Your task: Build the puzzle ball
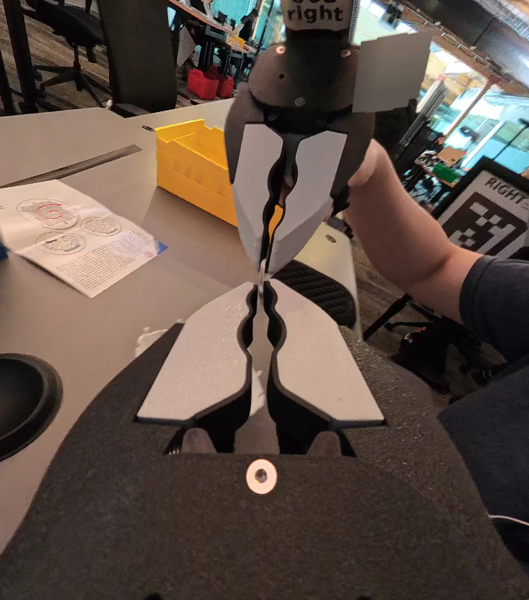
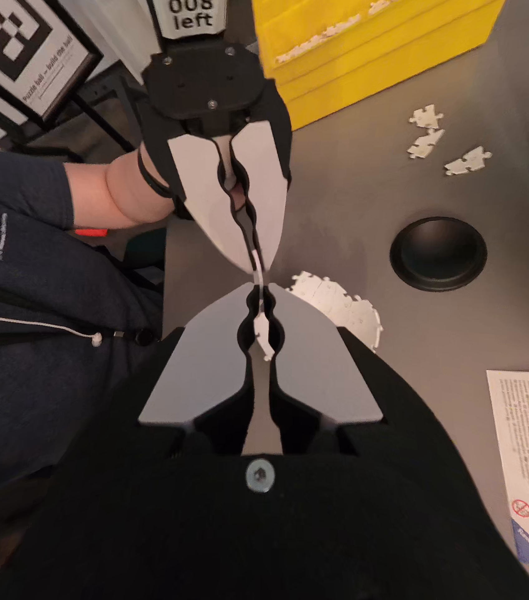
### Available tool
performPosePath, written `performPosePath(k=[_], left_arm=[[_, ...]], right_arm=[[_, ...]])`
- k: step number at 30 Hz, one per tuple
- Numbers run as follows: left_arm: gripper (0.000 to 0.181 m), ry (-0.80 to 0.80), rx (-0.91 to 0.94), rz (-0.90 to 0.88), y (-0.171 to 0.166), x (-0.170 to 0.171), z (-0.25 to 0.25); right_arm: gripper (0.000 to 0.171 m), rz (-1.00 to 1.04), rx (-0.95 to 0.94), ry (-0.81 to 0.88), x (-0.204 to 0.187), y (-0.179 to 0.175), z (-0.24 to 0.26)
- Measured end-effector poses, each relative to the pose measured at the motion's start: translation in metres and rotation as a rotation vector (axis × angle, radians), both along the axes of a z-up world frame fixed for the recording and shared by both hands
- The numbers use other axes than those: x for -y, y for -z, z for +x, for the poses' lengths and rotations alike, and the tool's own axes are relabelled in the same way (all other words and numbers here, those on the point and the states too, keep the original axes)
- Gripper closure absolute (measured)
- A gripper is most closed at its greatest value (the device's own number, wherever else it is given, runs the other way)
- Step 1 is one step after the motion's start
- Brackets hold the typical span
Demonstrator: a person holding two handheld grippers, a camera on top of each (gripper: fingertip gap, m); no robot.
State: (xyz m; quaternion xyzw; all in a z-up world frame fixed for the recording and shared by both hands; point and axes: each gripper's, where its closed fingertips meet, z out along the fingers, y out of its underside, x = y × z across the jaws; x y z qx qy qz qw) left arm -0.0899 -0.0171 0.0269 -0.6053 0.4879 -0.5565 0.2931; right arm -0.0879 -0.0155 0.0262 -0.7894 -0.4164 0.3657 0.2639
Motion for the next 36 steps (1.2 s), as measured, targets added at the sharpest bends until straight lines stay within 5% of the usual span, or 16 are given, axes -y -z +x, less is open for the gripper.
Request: performPosePath(k=[2, 6, 10, 15, 26, 36], left_arm=[[0.16, -0.109, -0.068, 0.087, 0.016, -0.033, -0.007], [0.156, -0.169, -0.193, 0.06, 0.062, -0.086, -0.016], [0.142, 0.075, -0.209, -0.176, 0.083, -0.07, 0.003], [0.135, 0.146, -0.37, -0.035, 0.121, -0.061, 0.02], [0.17, 0.191, -0.523, -0.019, 0.153, -0.061, 0.027], [0.172, 0.212, -0.595, -0.031, 0.171, -0.058, 0.019]], right_arm=[[0.168, 0.002, 0.004, 0.082, -0.014, 0.013, 0.013], [0.168, -0.079, -0.067, 0.226, -0.035, 0.044, 0.037], [0.168, -0.057, -0.064, 0.234, -0.047, 0.073, 0.048], [0.168, -0.033, -0.186, 0.223, -0.059, 0.083, 0.052], [0.168, -0.008, -0.355, 0.217, -0.069, 0.095, 0.058], [0.168, -0.077, -0.381, 0.236, -0.069, 0.111, 0.062]])
